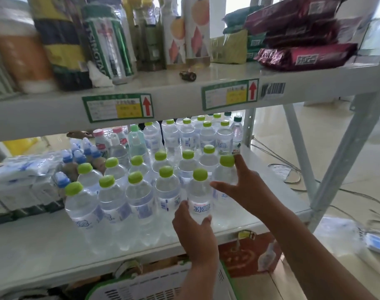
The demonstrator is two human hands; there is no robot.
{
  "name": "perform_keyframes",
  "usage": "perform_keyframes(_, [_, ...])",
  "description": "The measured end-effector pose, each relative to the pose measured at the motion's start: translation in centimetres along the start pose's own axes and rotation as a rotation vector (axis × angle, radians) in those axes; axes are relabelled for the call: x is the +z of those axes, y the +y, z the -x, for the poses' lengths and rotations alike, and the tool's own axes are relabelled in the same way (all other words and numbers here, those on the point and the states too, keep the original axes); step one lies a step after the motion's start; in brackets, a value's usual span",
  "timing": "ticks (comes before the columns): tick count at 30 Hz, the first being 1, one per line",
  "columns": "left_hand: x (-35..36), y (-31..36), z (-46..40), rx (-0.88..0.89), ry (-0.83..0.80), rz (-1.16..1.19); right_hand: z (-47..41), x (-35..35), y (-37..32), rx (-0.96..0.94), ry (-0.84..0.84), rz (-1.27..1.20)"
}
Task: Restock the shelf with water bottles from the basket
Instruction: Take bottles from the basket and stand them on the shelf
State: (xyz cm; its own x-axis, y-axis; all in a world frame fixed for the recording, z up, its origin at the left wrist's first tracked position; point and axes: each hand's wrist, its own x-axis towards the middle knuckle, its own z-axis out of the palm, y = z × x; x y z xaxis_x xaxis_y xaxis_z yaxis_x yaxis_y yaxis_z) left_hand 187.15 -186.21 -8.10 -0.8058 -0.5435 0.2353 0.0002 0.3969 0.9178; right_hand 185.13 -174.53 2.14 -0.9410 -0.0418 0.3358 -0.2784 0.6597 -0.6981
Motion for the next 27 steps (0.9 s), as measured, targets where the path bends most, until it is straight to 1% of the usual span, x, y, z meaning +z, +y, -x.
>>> perform_keyframes(4, [0.7, -0.6, -0.1, 0.060, 0.044, -0.031, -0.5, 1.1, 1.7, -0.002, -0.022, -0.029])
perform_keyframes(8, [0.8, -0.8, -0.2, 0.069, 0.036, -0.093, -1.2, 1.8, 2.2, 0.005, -0.029, -0.038])
perform_keyframes(13, [0.7, -2.2, -0.5, 0.265, 0.014, -0.275, -1.9, 2.9, 2.6, 0.046, -0.034, -0.024])
perform_keyframes(16, [0.5, -3.0, -0.5, 0.305, -0.019, -0.328, -2.1, 3.4, 2.6, 0.054, -0.036, -0.021])
perform_keyframes(20, [0.3, -3.5, -0.6, 0.329, -0.064, -0.328, -2.4, 3.9, 2.4, 0.061, -0.027, -0.007])
perform_keyframes(27, [-0.3, -4.5, -0.9, 0.353, -0.136, -0.255, -2.4, 4.6, 2.5, 0.028, 0.041, 0.039])
